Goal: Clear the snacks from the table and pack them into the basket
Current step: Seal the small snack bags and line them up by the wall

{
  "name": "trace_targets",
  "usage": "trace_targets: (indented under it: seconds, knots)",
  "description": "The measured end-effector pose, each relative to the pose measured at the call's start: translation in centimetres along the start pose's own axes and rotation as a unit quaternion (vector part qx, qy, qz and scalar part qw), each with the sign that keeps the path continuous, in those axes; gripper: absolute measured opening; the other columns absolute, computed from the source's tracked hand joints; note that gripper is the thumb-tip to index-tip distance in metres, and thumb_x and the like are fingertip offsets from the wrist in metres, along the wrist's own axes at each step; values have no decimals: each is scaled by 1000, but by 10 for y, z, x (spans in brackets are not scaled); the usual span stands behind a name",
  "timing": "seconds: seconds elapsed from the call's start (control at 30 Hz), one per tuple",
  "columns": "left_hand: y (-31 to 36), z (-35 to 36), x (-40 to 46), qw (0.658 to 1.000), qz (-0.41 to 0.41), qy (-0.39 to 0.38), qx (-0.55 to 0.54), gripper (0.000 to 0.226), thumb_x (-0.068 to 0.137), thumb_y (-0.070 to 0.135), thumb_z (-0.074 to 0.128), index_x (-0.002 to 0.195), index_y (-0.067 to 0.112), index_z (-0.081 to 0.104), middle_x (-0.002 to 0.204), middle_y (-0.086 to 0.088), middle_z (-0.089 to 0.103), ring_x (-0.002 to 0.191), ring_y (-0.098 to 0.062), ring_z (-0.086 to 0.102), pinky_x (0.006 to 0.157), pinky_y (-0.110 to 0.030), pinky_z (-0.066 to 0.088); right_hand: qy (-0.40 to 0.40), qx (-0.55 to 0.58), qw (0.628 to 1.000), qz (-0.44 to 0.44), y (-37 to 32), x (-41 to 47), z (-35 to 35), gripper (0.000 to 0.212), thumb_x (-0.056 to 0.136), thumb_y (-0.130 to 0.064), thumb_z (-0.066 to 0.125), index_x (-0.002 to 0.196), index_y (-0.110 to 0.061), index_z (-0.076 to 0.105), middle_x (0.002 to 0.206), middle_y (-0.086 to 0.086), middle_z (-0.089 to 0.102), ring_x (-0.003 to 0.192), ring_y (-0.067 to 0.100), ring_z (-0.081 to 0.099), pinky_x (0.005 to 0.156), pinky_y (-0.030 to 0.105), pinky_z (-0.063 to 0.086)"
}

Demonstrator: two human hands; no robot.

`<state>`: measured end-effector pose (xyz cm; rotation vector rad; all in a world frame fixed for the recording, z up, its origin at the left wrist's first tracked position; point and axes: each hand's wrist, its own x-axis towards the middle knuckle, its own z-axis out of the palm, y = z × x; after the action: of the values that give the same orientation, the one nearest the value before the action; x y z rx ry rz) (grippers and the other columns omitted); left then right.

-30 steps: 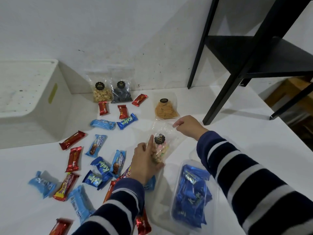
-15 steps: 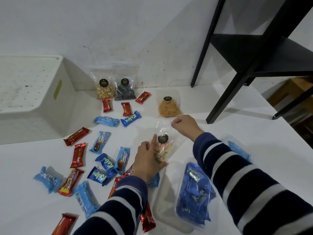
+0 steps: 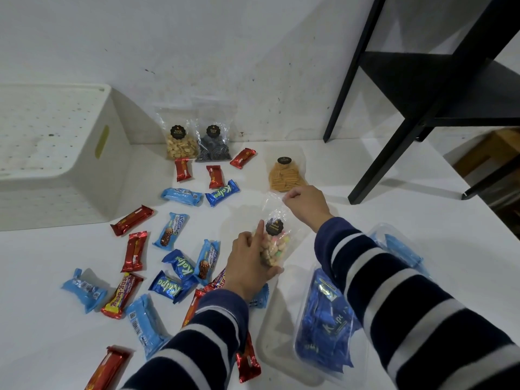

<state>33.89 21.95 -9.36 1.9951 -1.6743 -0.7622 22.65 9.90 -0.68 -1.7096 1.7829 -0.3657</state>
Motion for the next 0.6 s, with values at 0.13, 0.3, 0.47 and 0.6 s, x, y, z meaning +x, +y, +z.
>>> trace_targets:
  seconds: [0.13, 0.3, 0.47, 0.6]
  knots:
    - [0, 0, 0, 1000, -1, 0, 0, 112, 71, 52, 75, 150, 35, -3, 133, 0, 34, 126, -19, 34, 101, -32, 40, -25, -26, 999, 17, -3, 1, -1, 7, 83, -31, 55, 77, -33, 57, 102, -11, 60, 103, 21, 56, 100, 46, 42]
    - [0, 0, 0, 1000, 1, 0, 5, 112, 71, 52, 75, 150, 35, -3, 132, -1, 35, 123, -19, 35, 99, -31, 40, -1, -50, 999, 2, -6, 6, -2, 14, 85, -26, 53, 88, -30, 66, 92, -12, 57, 94, 19, 51, 97, 40, 38]
    - [0, -1, -1, 1000, 5, 0, 4, 111, 71, 51, 74, 150, 33, -2, 132, -1, 34, 124, -19, 34, 98, -32, 42, -42, -73, 996, -3, -11, 8, 1, 18, 87, -28, 52, 100, -28, 64, 99, -9, 59, 101, 20, 51, 99, 41, 32]
    - [-1, -1, -2, 1000, 12, 1, 4, 111, 73, 50, 74, 150, 34, -4, 131, -1, 34, 123, -19, 34, 100, -34, 42, -37, -72, 996, -34, -15, 7, 1, 18, 90, -26, 55, 104, -21, 64, 108, -1, 63, 102, 22, 57, 94, 34, 43]
